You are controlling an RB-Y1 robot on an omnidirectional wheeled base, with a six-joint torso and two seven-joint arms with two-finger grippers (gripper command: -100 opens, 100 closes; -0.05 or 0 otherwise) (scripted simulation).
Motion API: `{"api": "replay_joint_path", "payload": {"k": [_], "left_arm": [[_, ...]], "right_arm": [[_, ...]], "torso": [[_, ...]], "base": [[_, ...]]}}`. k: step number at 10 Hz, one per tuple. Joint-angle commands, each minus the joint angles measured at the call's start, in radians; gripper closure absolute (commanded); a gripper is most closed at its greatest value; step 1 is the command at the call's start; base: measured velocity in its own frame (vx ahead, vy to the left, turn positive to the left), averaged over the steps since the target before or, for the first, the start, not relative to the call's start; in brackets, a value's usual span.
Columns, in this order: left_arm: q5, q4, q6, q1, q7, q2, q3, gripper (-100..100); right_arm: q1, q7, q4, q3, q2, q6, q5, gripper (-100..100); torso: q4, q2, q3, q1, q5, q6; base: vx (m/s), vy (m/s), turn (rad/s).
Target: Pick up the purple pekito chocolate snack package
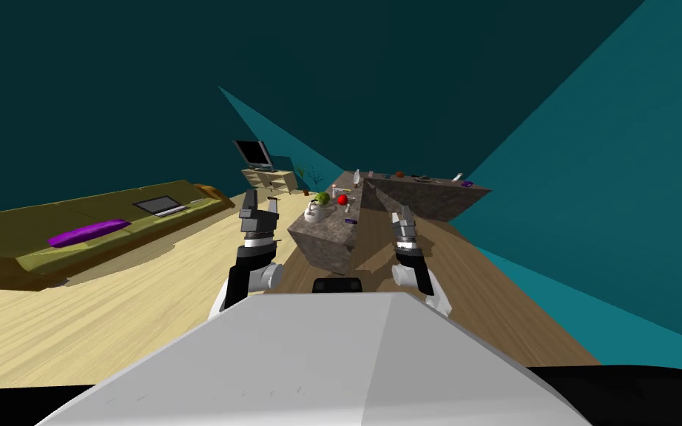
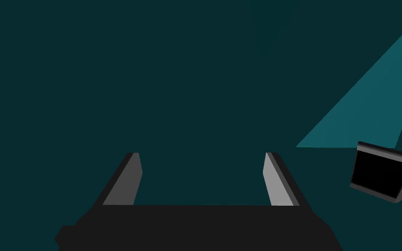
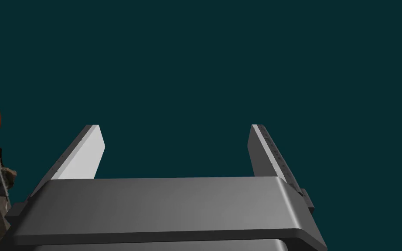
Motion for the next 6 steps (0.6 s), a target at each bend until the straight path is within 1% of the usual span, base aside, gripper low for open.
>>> {"api": "replay_joint_path", "payload": {"k": [1, 2, 3, 4, 5, 6], "left_arm": [[0.000, 0.000, 0.000, 0.000, 0.000, 0.000, 0.000, 0], [0.000, 0.000, 0.000, 0.000, 0.000, 0.000, 0.000, 0], [0.000, 0.000, 0.000, 0.000, 0.000, 0.000, 0.000, 0], [0.000, 0.000, 0.000, 0.000, 0.000, 0.000, 0.000, 0], [0.000, 0.000, 0.000, 0.000, 0.000, 0.000, 0.000, 0], [0.000, 0.000, 0.000, 0.000, 0.000, 0.000, 0.000, 0]], "right_arm": [[-0.011, 0.008, 0.027, 0.007, -0.050, -0.005, 0.022, -100], [-0.024, 0.015, 0.056, 0.012, -0.078, -0.012, 0.042, -100], [-0.024, 0.015, 0.056, 0.012, -0.101, -0.012, 0.042, -100], [-0.037, 0.023, 0.087, 0.018, -0.134, -0.020, 0.064, -100], [-0.037, 0.023, 0.087, 0.018, -0.148, -0.020, 0.064, -100], [-0.051, 0.030, 0.119, 0.023, -0.186, -0.029, 0.086, -100]], "torso": [[0.000, 0.000, 0.000, 0.000, 0.000, 0.000], [0.000, 0.000, 0.000, 0.000, 0.000, -0.001], [0.000, 0.000, 0.000, 0.003, 0.000, -0.001], [0.000, 0.000, 0.000, 0.001, 0.000, 0.000], [0.000, 0.000, 0.000, 0.000, 0.000, -0.001], [0.000, 0.000, 0.000, -0.001, 0.000, 0.000]], "base": [[-0.024, 0.061, 0.133], [-0.023, 0.102, 0.246], [-0.010, 0.069, 0.077], [-0.008, 0.059, 0.162], [-0.010, 0.046, 0.092], [-0.003, 0.064, 0.179]]}}
